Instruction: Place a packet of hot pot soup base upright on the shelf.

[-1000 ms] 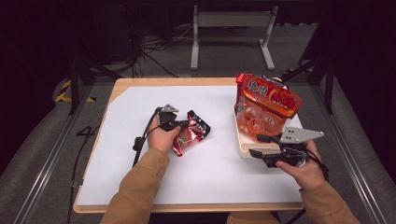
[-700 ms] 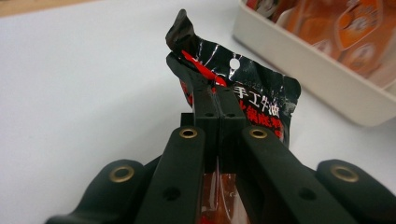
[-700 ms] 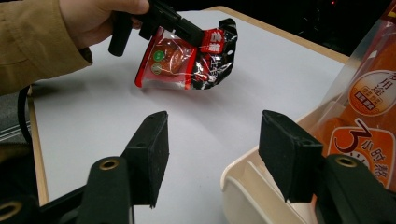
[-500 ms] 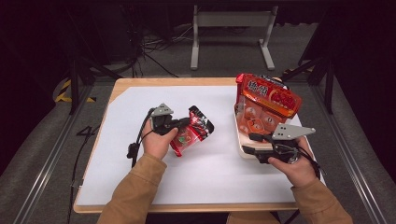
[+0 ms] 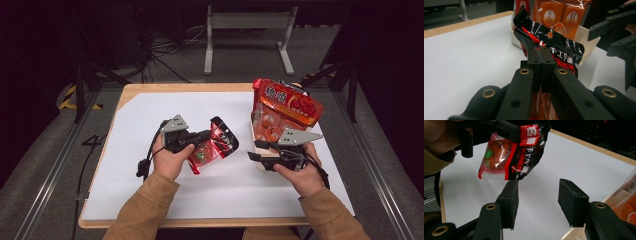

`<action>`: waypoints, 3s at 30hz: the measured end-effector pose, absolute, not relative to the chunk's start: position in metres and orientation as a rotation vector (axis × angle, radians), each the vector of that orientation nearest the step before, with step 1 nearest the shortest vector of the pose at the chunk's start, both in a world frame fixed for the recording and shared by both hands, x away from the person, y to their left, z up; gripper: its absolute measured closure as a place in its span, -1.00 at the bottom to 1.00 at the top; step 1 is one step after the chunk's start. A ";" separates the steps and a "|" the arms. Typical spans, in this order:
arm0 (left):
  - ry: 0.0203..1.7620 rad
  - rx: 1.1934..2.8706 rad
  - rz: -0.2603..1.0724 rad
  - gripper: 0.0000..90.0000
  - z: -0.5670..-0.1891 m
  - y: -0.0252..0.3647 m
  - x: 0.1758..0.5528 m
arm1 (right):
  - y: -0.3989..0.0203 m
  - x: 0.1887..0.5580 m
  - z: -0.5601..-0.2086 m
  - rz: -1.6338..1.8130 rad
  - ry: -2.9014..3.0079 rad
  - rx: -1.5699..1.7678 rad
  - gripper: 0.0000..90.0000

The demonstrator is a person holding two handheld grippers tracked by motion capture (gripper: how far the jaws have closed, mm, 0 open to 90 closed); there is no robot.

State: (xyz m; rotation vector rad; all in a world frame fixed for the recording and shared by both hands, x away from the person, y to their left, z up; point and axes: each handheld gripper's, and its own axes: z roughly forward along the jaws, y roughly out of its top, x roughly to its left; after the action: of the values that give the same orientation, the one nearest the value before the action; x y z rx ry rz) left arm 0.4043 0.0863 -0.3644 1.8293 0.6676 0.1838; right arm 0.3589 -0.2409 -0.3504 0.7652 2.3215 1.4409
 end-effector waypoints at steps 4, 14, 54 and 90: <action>0.646 1.841 0.196 0.99 -0.363 0.083 0.399 | -0.236 0.360 -0.351 1.446 2.326 0.768 0.09; 0.611 1.814 0.187 0.99 -0.360 0.077 0.391 | -0.225 0.359 -0.353 1.470 2.351 0.761 0.05; 0.415 1.932 0.224 -0.63 -0.361 0.063 0.390 | -0.216 0.338 -0.323 1.265 2.480 0.409 1.00; 0.166 2.109 0.007 1.00 -0.339 0.035 0.382 | -0.235 0.335 -0.320 1.453 2.327 0.470 0.53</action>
State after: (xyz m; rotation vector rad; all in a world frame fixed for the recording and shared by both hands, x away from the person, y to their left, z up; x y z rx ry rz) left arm 0.3821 0.0353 -0.3386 2.1091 0.1661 0.0074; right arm 0.3352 -0.2354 -0.3200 0.4698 2.3274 1.4532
